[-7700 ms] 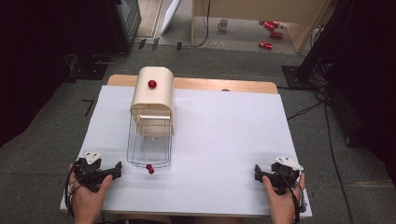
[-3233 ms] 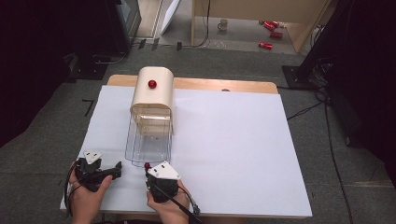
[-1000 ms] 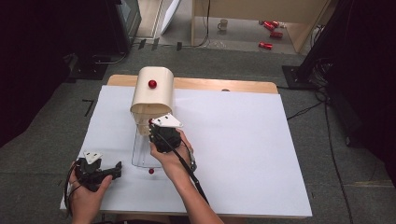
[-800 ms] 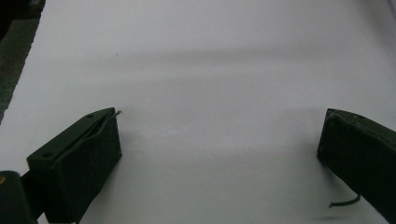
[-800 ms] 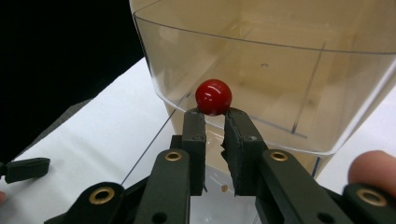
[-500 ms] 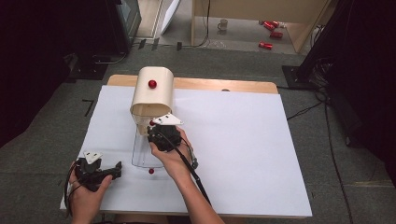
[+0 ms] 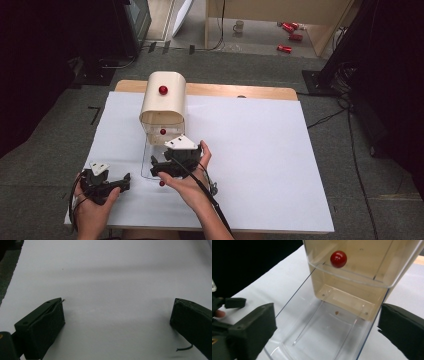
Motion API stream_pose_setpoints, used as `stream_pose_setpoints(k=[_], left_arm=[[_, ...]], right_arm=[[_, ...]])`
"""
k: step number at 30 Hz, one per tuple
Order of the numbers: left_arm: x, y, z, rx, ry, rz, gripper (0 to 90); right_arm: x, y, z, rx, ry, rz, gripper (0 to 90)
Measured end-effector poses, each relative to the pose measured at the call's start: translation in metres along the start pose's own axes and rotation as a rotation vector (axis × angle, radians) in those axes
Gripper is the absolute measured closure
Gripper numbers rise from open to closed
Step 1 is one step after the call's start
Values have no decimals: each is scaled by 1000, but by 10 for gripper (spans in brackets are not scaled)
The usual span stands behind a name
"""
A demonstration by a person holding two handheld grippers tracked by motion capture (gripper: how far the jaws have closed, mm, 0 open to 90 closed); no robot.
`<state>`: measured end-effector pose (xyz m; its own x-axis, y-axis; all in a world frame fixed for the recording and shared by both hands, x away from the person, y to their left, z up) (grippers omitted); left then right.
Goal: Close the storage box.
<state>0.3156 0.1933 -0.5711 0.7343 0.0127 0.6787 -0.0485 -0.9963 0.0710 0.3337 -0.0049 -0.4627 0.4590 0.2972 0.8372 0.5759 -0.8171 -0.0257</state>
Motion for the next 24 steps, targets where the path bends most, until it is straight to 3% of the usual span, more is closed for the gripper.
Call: stream_pose_setpoints(k=[6,16,18,24], left_arm=[[0,0,0,0,1,0,0],[0,0,0,0,2,0,0],[0,0,0,1,2,-1,0],[0,0,0,1,2,0,0]], right_arm=[[-15,-9,-12,24,-7,11,0],[-42,-16,-19,-15,-27,29,0],[-50,-13,-20,-58,-52,36,0],[-62,-20,-22,-36,-51,59,0]])
Point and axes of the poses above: each handheld gripper's, and its own axes: z roughly forward along the jaws, x roughly out of its top, y roughly to its right, the point moved 10 cm from there along z, roughly forward along the jaws, and after that the axes turned 8 degrees about -z, right-handed, at the moved point
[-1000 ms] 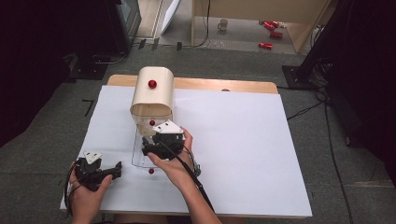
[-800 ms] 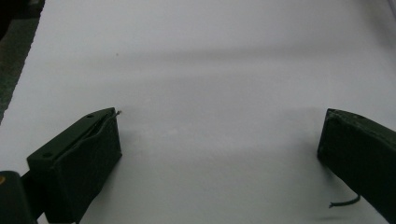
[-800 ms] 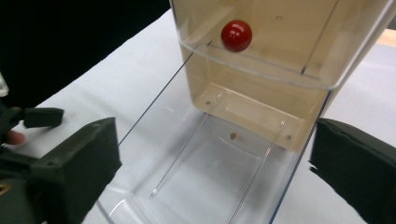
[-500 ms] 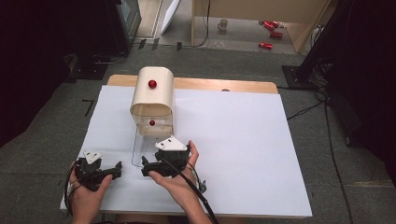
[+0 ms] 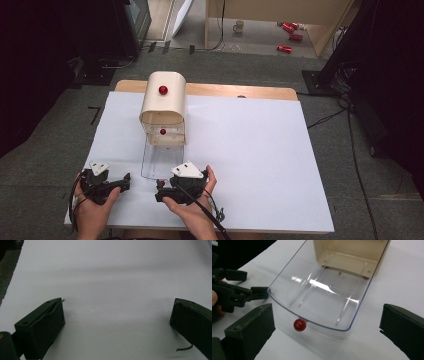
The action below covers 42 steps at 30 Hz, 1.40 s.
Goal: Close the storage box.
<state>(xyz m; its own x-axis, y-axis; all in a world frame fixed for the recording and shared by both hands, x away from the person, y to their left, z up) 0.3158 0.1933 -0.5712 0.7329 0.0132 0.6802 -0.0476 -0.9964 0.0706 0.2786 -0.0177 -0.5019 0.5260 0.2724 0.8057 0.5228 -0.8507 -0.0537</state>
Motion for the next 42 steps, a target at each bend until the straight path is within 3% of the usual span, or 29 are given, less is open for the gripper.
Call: stream_pose_setpoints(k=[8,18,25,33,42], left_arm=[[0,0,0,0,1,0,0],[0,0,0,0,1,0,0],[0,0,0,0,2,0,0],[0,0,0,0,1,0,0],[0,0,0,0,2,0,0]], right_arm=[[-16,-11,3,25,2,40,0],[-30,-13,9,-25,1,61,92],[-39,-17,18,-53,-11,74,223],[-51,-17,24,-109,-47,153,348],[-46,-31,29,-58,-14,138,528]])
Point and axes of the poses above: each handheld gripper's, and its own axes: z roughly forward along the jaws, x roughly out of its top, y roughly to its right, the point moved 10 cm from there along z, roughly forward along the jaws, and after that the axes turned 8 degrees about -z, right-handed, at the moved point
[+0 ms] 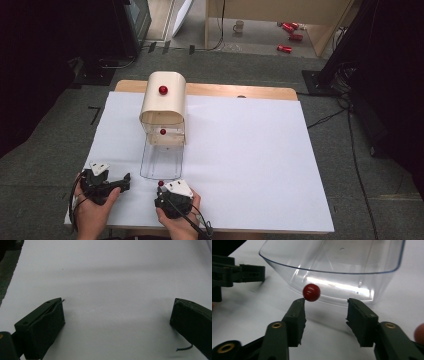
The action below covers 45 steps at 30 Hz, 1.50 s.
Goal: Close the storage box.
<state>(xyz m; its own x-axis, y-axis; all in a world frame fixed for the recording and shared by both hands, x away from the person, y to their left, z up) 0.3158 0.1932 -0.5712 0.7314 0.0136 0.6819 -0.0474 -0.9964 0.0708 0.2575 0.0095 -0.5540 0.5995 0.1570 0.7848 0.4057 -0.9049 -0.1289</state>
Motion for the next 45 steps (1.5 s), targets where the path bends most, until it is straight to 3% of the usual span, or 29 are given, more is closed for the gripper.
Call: stream_pose_setpoints(k=[14,27,45], left_arm=[[0,0,0,0,-1,0,0],[0,0,0,0,0,0,0],[0,0,0,0,1,-1,0]], right_arm=[[0,-5,10,5,-28,-13,795],[14,1,6,18,7,-14,808],[45,12,18,23,16,-49,800]])
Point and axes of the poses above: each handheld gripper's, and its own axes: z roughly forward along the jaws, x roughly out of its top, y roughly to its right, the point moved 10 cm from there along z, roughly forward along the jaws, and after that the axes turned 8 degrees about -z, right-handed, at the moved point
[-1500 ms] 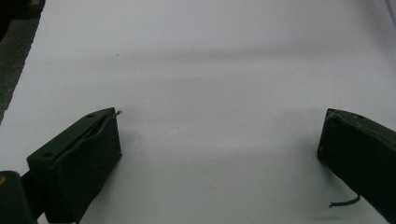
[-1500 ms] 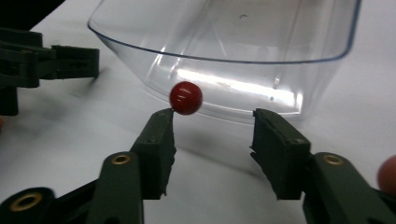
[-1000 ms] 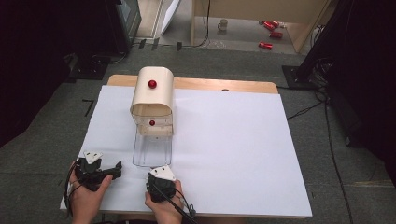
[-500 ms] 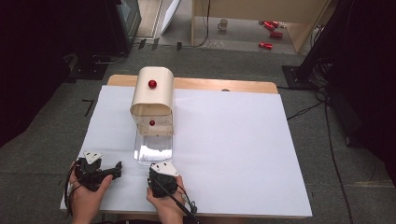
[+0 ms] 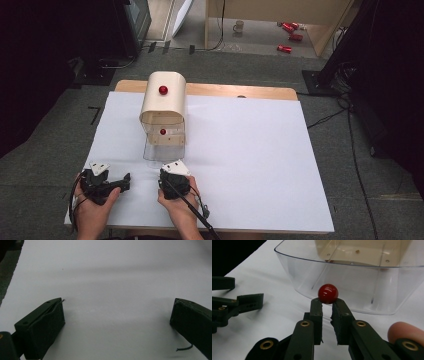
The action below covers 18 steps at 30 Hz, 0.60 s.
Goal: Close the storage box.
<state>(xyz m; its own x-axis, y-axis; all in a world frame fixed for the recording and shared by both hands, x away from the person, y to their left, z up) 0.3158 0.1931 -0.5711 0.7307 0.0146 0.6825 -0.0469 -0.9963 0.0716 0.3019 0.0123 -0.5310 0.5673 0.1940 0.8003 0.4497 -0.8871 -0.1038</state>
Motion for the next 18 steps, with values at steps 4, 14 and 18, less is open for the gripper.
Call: stream_pose_setpoints(k=[4,14,18], left_arm=[[0,0,0,0,0,0,0],[0,0,0,0,0,-1,0],[0,0,0,0,1,-2,0]], right_arm=[[5,3,3,1,4,-4,799],[21,11,14,-10,9,-17,800],[26,15,19,-19,8,-27,801]])
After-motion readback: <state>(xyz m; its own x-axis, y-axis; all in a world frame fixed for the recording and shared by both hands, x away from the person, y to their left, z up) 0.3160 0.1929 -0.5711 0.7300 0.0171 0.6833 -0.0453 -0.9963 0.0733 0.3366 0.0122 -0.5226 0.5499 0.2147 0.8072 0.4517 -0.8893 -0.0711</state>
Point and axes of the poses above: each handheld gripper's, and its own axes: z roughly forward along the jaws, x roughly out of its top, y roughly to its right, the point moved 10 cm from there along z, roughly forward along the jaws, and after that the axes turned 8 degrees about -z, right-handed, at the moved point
